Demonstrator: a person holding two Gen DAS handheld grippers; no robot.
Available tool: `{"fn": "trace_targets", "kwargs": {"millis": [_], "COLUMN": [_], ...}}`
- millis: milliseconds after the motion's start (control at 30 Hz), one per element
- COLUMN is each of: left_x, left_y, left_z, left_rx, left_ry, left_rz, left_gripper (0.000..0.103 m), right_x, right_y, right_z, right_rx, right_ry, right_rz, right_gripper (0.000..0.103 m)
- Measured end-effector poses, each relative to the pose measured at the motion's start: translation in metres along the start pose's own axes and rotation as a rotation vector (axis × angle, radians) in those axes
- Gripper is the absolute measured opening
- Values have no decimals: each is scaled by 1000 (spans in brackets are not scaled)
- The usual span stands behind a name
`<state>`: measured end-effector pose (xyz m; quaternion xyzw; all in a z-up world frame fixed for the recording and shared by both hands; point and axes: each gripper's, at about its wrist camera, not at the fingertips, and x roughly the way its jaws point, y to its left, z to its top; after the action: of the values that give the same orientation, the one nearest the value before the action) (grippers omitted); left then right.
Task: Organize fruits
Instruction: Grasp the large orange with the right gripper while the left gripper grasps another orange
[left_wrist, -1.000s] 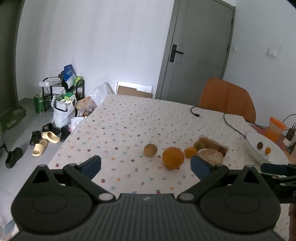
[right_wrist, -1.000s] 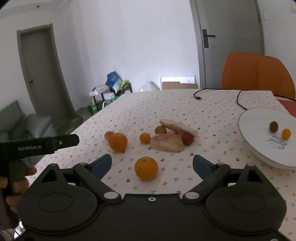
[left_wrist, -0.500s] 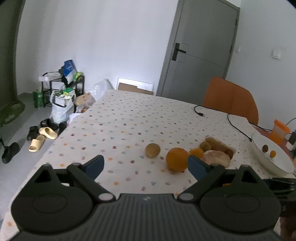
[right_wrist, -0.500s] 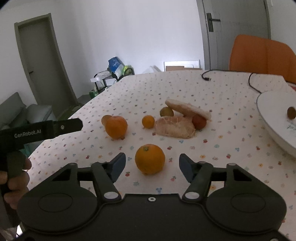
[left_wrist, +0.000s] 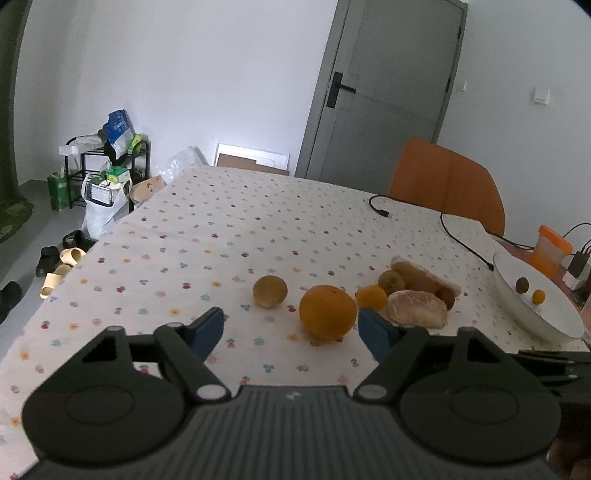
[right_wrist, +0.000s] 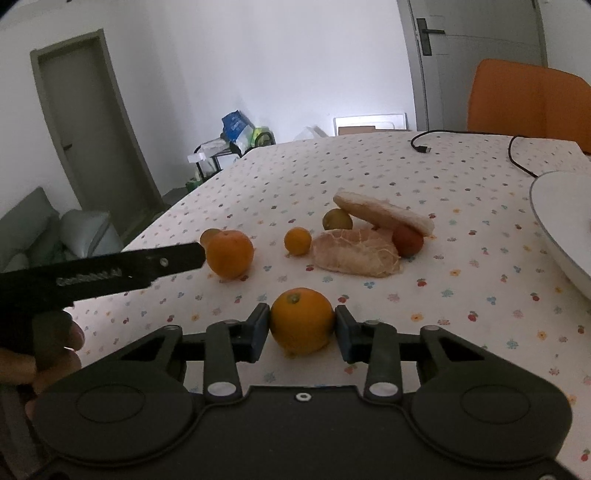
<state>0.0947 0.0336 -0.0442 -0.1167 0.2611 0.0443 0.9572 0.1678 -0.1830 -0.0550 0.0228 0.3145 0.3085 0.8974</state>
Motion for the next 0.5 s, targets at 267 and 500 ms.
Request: {"fn": "trace_targets", "kwargs": {"millis": [267,500], "left_x": [11,21], "left_y": [-10,-17], "left_z": [0,0], "left_rx": [13,25], "left_ry": [11,15], "left_rz": [-15,-19], "left_gripper": [77,76], "right_x": [-9,-13], "right_y": [-11,-19], "right_z": [2,5], "right_rx": [14,21], "right_ry": [-23,-43], "right_rz": [-28,-52], "right_gripper": [36,36]}}
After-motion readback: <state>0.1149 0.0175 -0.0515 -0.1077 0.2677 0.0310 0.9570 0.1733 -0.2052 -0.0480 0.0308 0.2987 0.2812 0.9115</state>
